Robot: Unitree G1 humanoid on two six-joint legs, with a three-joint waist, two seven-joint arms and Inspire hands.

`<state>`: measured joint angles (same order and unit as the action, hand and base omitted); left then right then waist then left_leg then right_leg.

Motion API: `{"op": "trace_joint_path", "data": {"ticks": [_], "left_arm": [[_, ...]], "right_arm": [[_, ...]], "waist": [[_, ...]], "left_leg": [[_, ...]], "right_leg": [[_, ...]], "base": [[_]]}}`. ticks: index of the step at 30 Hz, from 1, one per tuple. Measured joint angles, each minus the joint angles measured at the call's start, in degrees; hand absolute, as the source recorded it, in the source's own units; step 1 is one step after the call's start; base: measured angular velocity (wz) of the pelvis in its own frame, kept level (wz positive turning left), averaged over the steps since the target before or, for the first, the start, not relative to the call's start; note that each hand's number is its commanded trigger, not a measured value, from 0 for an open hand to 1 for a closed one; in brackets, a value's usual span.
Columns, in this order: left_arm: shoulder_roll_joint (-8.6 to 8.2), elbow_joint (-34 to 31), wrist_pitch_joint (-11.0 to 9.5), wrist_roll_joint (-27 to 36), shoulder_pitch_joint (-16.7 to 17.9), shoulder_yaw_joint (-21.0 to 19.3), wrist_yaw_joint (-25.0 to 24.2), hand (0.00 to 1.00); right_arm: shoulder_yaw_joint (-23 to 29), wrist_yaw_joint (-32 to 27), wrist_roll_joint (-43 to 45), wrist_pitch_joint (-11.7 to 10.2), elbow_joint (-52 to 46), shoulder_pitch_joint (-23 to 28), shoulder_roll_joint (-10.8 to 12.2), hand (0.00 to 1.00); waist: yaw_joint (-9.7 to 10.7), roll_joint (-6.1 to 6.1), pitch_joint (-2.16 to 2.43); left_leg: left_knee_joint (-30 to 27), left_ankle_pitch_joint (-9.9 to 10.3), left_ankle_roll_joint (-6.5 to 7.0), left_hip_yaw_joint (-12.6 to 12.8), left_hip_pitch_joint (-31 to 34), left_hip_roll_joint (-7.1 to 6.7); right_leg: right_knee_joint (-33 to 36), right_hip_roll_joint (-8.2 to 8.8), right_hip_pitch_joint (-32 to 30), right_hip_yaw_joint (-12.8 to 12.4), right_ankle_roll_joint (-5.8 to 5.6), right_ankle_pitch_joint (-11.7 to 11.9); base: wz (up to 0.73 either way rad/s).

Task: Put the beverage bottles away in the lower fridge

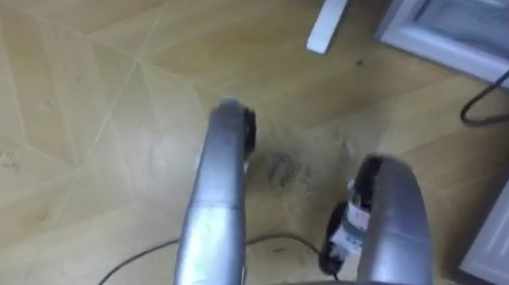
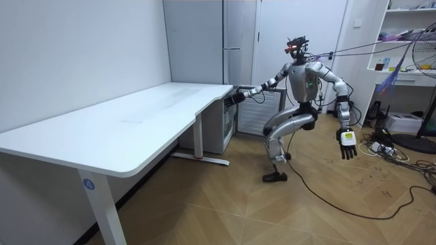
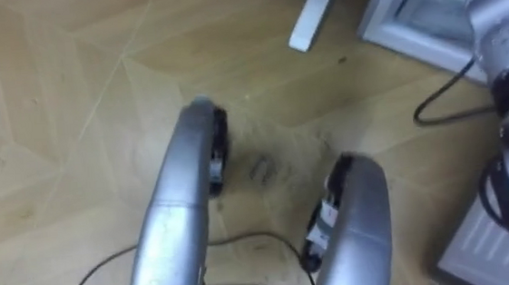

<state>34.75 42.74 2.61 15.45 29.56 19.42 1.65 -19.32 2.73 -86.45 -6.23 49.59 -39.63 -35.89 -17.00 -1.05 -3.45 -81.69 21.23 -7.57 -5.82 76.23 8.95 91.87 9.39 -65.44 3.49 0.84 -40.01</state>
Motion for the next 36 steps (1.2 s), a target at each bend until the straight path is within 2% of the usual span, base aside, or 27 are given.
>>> {"op": "trace_joint_path", "data": {"ticks": [1,3,6,9,11,13,14,16,19,20,23,25,27,31,34,36], "left_arm": [[0.01,0.0,-0.01,0.02,0.07,-0.01,0.01,0.0],[0.11,-0.24,-0.23,0.07,0.08,-0.35,0.1,0.0],[0.2,-1.23,-0.55,0.2,-0.02,-1.13,0.05,0.0],[0.2,-1.29,-0.36,0.1,-0.03,-1.27,-0.28,0.0],[0.2,-1.5,-0.05,0.19,-0.1,-1.3,-0.96,0.0],[0.18,-1.59,0.09,0.15,-0.56,-1.3,-1.72,0.0],[0.19,-1.49,0.09,0.14,-0.7,-1.43,-2.17,0.0],[0.16,-1.35,0.2,0.13,-1.12,-1.34,-2.53,0.0],[0.17,-0.98,1.12,0.31,-3.18,-1.35,-3.56,0.0],[0.16,-0.95,1.12,0.5,-4.03,-1.25,-3.97,0.0],[-0.01,-0.15,0.99,0.88,-6.03,-1.35,-4.89,0.0],[-0.74,1.63,0.9,0.78,-7.84,-1.24,-5.8,0.0],[-1.61,4.78,0.02,2.63,-10.33,-1.26,-6.34,0.0],[-2.89,9.06,-1.44,5.21,-13.85,-1.22,-6.4,0.0],[-4.48,10.74,-2.91,5.11,-16.06,-1.26,-6.9,0.0],[-6.89,13.71,-4.05,4.76,-17.67,-1.31,-7.39,0.0]], "right_arm": [[-0.1,0.02,0.0,0.0,0.0,0.0,-0.02,0.0],[-1.05,0.56,0.13,0.01,0.0,0.02,0.02,0.0],[-1.54,2.6,0.34,0.03,-0.01,0.01,0.03,0.0],[-1.9,4.44,1.24,0.53,0.03,0.04,0.03,0.0],[-1.94,5.26,1.36,1.0,0.3,0.08,0.03,0.0],[-2.01,6.79,1.54,1.37,2.21,0.34,0.1,0.0],[-2.08,7.65,1.96,1.72,3.32,0.52,0.12,0.0],[-2.11,9.04,3.69,2.18,4.97,0.57,0.1,0.0],[-3.21,11.07,6.99,2.67,7.67,1.85,0.12,0.0],[-4.51,11.89,7.75,2.79,8.8,2.74,0.11,0.0],[-5.28,14.78,9.27,3.92,9.42,7.54,0.21,0.0],[-5.27,16.88,11.1,4.61,10.33,10.05,0.2,0.0],[-5.25,18.79,14.24,5.47,13.69,13.51,0.25,0.0],[-5.25,19.92,18.73,6.41,16.06,16.7,-0.01,0.0],[-5.17,21.89,20.6,6.51,18.08,19.33,0.83,0.0],[-4.39,23.49,22.94,6.85,18.87,21.73,1.23,0.0]], "waist": [[-0.27,-0.07,0.02],[-0.51,-0.23,0.04],[-0.06,-0.54,0.07],[1.12,-0.82,0.09],[1.26,-1.02,0.15],[1.08,-1.1,0.1],[0.82,-1.57,0.25],[0.49,-2.12,0.12],[-0.31,-2.27,0.14],[-0.6,-2.28,0.14],[-0.67,-2.35,0.16],[-0.54,-2.34,0.19],[-0.47,-2.23,0.21],[0.41,-2.24,0.25],[1.02,-1.73,0.48],[1.53,-0.78,1.02]], "left_leg": [[-0.04,-0.04,0.12,0.22,-0.38,-0.04],[-0.19,0.46,1.56,1.03,-1.86,-1.62],[-0.13,1.2,2.42,2.38,-2.28,-1.92],[0.8,1.21,2.11,2.6,-2.89,-2.65],[1.64,1.09,1.9,2.42,-3.3,-2.67],[2.91,0.92,1.66,2.18,-4.42,-2.66],[4.07,0.8,1.48,2.24,-5.25,-2.62],[6.17,0.38,1.36,2.24,-6.7,-2.6],[11.2,-0.99,1.16,1.98,-9.95,-2.42],[13.23,-1.34,1.06,1.9,-11.66,-2.42],[19.03,-2.49,0.98,1.65,-16.13,-2.48],[22.08,-2.99,1.0,1.61,-18.21,-2.47],[25.11,-3.3,1.5,1.55,-21.26,-2.56],[28.43,-3.38,1.68,1.93,-24.23,-2.67],[31.46,-3.51,1.86,2.18,-27.62,-2.67],[34.09,-3.61,2.0,2.56,-30.8,-2.66]], "right_leg": [[-0.39,0.38,0.08,-0.01,-0.42,0.33],[-1.55,2.94,0.51,-0.22,-2.12,1.17],[-2.43,5.0,0.41,-0.38,-3.48,2.23],[-3.27,5.64,0.51,-0.29,-3.55,2.25],[-4.2,5.69,1.22,0.27,-3.22,2.49],[-5.68,5.67,2.6,1.07,-2.89,2.89],[-6.84,5.53,2.96,1.26,-3.0,3.13],[-9.08,5.32,4.27,1.8,-2.79,3.93],[-14.64,4.25,7.67,3.17,-2.68,6.09],[-17.04,3.91,9.35,3.63,-2.5,6.99],[-23.91,2.65,14.01,4.56,-2.91,9.26],[-27.95,2.13,16.06,5.11,-2.79,10.94],[-32.5,1.45,19.22,5.52,-3.29,12.62],[-37.23,0.98,22.01,5.55,-3.97,14.21],[-41.03,0.56,25.15,5.71,-4.29,15.44],[-44.28,0.52,28.37,6.02,-4.48,16.46]], "base": [[-0.55],[-0.45],[-0.25],[0.03],[0.0],[0.0],[0.0],[-0.02],[-0.02],[-0.08],[-0.04],[-0.15],[-0.17],[-0.14],[-0.12],[-0.12]]}}
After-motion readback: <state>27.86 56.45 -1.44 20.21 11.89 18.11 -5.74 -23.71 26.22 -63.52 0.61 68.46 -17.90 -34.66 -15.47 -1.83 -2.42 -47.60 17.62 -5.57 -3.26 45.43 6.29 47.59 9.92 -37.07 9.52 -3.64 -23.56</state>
